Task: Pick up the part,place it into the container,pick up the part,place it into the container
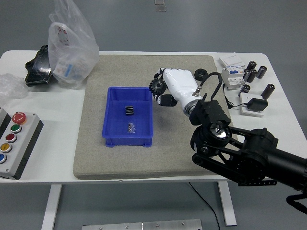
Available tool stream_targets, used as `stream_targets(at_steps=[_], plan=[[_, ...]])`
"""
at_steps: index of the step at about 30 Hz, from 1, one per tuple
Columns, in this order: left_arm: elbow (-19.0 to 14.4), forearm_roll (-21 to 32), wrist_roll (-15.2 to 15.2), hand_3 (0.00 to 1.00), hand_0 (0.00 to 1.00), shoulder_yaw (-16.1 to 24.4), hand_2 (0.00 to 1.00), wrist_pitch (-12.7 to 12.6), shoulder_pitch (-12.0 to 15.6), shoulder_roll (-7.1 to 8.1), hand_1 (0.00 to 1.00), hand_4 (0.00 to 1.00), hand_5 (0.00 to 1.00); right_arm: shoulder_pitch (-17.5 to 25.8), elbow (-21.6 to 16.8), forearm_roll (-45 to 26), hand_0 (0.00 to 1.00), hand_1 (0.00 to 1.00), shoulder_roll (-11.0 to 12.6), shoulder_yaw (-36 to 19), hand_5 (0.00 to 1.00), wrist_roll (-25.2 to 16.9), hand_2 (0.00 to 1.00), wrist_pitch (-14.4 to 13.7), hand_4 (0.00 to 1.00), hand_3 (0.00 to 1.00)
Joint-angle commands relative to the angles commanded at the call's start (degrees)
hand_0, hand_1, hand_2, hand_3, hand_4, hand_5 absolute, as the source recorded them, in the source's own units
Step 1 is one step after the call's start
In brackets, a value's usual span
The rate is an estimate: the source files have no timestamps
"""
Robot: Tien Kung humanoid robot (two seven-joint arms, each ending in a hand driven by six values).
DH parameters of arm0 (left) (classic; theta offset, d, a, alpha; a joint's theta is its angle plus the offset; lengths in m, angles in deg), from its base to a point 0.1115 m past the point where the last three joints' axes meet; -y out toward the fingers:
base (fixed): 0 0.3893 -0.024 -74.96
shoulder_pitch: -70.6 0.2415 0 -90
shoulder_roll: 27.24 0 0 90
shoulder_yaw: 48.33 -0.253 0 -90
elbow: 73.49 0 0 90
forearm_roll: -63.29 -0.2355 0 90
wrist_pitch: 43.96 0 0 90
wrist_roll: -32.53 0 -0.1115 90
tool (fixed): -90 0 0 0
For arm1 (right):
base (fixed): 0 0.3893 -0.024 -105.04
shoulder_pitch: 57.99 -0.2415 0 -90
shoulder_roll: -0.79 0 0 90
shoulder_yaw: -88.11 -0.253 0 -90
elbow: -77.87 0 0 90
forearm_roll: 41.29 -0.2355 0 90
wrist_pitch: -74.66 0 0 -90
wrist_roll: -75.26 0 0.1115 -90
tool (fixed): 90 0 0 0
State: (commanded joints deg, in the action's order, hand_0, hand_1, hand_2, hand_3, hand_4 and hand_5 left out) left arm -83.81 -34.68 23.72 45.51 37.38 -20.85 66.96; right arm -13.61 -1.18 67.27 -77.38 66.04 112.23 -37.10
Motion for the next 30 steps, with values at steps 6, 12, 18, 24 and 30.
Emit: stream_targets(at_steps=[6,12,18,24,30], plan=[[0.0,-0.6,-0.3,0.618,0.622,0.7,0.537,0.1,-0.1,0.25,0.538,0.696,0.384,-2.2,-0.4,-6.7,0.447,0.586,-2.0,5.7,0.002,0.0,0.456,-4.4,0.53,0.577],[0.0,-0.9,-0.4,0.619,0.623,0.9,0.537,0.1,-0.3,0.4,0.538,0.696,0.388,-2.5,0.0,-6.8,0.578,0.742,-2.7,6.4,0.041,0.0,0.768,2.4,0.518,0.829],[0.0,-1.0,-0.4,0.619,0.622,0.9,0.537,0.2,-0.4,0.36,0.538,0.696,0.387,-2.3,-0.3,-5.1,0.569,0.763,-2.9,6.4,0.062,0.0,0.788,7.4,0.613,0.875],[0.0,-1.0,-0.3,0.619,0.623,0.9,0.537,0.2,-0.4,0.38,0.538,0.697,0.389,-1.9,-0.6,-3.5,0.544,0.761,-2.6,5.4,0.071,0.0,0.788,6.7,0.653,0.873],[0.0,-1.2,-0.2,0.619,0.622,1.0,0.537,0.2,-0.3,0.32,0.538,0.698,0.388,2.7,-1.2,-4.3,0.497,0.718,0.2,-1.8,0.095,-0.4,0.754,-0.2,0.672,0.822]])
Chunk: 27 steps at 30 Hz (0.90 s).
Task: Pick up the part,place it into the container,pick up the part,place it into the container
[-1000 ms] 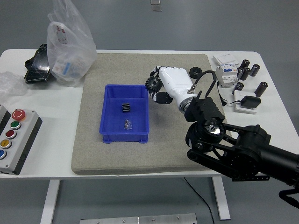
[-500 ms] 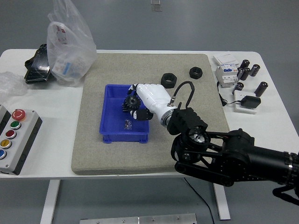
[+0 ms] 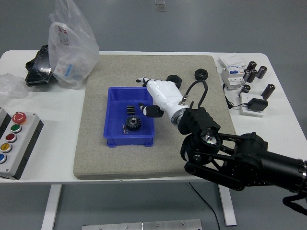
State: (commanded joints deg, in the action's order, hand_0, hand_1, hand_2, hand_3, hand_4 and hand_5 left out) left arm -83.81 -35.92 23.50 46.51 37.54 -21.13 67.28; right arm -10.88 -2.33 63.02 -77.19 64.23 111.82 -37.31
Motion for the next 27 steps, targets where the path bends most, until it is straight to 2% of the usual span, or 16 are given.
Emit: stream_targets(at_steps=[2,3,6,10,13,14,17,20,21,26,27], plan=[[0.0,0.0,0.0,0.619,0.622,0.1,0.537,0.0,0.1,-0.1,0.538,0.698,0.388,2.4,0.4,-2.5,0.497,0.718,1.2,-3.4,0.095,-2.3,0.754,-3.2,0.672,0.822],[0.0,0.0,0.0,0.618,0.623,0.1,0.536,-0.1,0.2,-0.17,0.538,0.698,0.39,3.6,0.7,-3.9,0.497,0.688,1.7,-5.1,0.104,-3.6,0.719,-4.8,0.668,0.75],[0.0,-0.3,-0.1,0.618,0.623,0.5,0.536,-0.2,0.5,-0.33,0.538,0.698,0.39,8.0,2.0,-8.7,0.497,0.688,2.8,-10.9,0.104,-8.6,0.719,-9.7,0.668,0.75],[0.0,-0.2,0.0,0.619,0.622,0.7,0.537,-0.3,0.7,-0.42,0.538,0.696,0.387,13.6,4.2,-16.2,0.531,0.686,2.5,-17.6,0.114,-16.5,0.709,-15.0,0.674,0.72],[0.0,0.1,0.3,0.619,0.622,0.5,0.537,-0.3,0.7,-0.47,0.538,0.696,0.387,18.2,5.2,-23.4,0.531,0.686,1.2,-22.5,0.114,-23.7,0.709,-15.0,0.674,0.72],[0.0,0.2,0.4,0.619,0.623,0.4,0.537,-0.2,0.7,-0.49,0.538,0.695,0.384,19.6,5.4,-25.5,0.705,0.71,0.9,-24.0,0.315,-25.8,0.729,-15.0,0.709,0.712],[0.0,0.5,0.6,0.619,0.623,0.1,0.537,-0.2,0.6,-0.48,0.538,0.695,0.384,23.5,5.8,-32.0,0.705,0.71,0.8,-28.2,0.315,-32.3,0.729,-14.0,0.709,0.712],[0.0,0.6,0.8,0.619,0.623,0.0,0.537,-0.2,0.8,-0.38,0.538,0.695,0.384,27.3,6.1,-38.5,0.705,0.71,1.9,-32.0,0.315,-38.9,0.729,-11.0,0.709,0.712],[0.0,0.6,0.9,0.619,0.623,0.0,0.537,-0.2,0.8,-0.33,0.538,0.696,0.382,28.6,6.2,-40.9,0.761,0.717,2.3,-33.2,0.383,-41.3,0.726,-9.8,0.716,0.698],[0.0,0.8,1.3,0.619,0.623,-0.3,0.537,-0.2,0.9,-0.15,0.538,0.696,0.382,34.7,5.8,-51.8,0.761,0.717,3.1,-38.3,0.383,-52.0,0.726,-4.2,0.716,0.698],[0.0,0.9,1.5,0.62,0.622,-0.5,0.538,-0.2,0.9,-0.12,0.538,0.694,0.378,36.0,5.5,-54.2,0.759,0.718,3.1,-39.2,0.503,-54.2,0.721,-3.2,0.737,0.691]])
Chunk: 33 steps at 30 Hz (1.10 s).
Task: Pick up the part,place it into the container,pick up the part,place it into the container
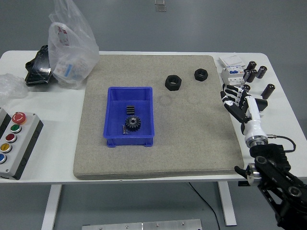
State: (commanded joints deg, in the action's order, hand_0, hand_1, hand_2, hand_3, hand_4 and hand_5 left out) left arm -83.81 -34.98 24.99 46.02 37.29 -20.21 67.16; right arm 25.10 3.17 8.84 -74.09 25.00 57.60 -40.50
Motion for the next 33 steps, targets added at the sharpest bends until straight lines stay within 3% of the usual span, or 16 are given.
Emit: stream_targets(at_steps=[4,9,12,18,26,33], plan=[[0.0,1.7,1.0,0.62,0.622,-2.2,0.538,0.2,0.1,0.21,0.538,0.694,0.378,4.7,-1.5,-8.1,0.759,0.718,0.2,-2.4,0.503,-6.9,0.721,1.9,0.737,0.691],[0.0,6.6,3.3,0.62,0.623,-7.6,0.538,0.5,0.1,0.99,0.538,0.695,0.378,9.3,-4.8,-14.5,0.769,0.716,0.7,-4.3,0.549,-11.3,0.712,2.9,0.743,0.683],[0.0,8.9,4.5,0.619,0.623,-10.2,0.538,0.7,0.2,1.31,0.538,0.698,0.382,11.6,-7.1,-14.8,0.768,0.714,0.8,-6.3,0.573,-11.2,0.704,2.7,0.743,0.679],[0.0,9.6,4.7,0.62,0.623,-10.9,0.537,0.6,0.6,0.86,0.538,0.7,0.384,13.4,-8.9,-12.4,0.772,0.71,0.7,-10.3,0.581,-9.6,0.684,1.7,0.745,0.675],[0.0,9.2,4.8,0.62,0.624,-10.2,0.537,0.8,0.5,0.76,0.537,0.706,0.389,12.1,-8.2,-11.5,0.753,0.71,1.6,-11.4,0.577,-9.1,0.67,-0.1,0.741,0.672],[0.0,8.2,4.3,0.62,0.623,-8.6,0.538,1.4,0.2,0.86,0.537,0.708,0.39,10.5,-7.7,-10.7,0.742,0.708,0.8,-11.0,0.571,-9.5,0.667,-1.9,0.736,0.668]])
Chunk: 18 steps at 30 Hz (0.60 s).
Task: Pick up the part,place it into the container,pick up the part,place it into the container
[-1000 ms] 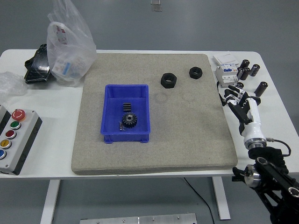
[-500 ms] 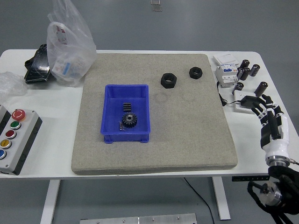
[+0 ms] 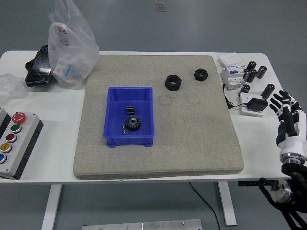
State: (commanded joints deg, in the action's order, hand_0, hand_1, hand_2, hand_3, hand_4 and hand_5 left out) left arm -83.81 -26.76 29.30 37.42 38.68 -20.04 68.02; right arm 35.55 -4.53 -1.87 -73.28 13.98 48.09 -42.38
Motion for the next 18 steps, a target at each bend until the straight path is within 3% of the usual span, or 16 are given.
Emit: stream_targets(at_steps=[18], plan=[[0.0,-1.4,-0.8,0.62,0.624,1.0,0.538,0.2,-0.3,0.1,0.538,0.712,0.393,-1.8,0.2,-2.3,0.738,0.707,0.6,-1.5,0.546,-1.4,0.662,-1.1,0.723,0.665]])
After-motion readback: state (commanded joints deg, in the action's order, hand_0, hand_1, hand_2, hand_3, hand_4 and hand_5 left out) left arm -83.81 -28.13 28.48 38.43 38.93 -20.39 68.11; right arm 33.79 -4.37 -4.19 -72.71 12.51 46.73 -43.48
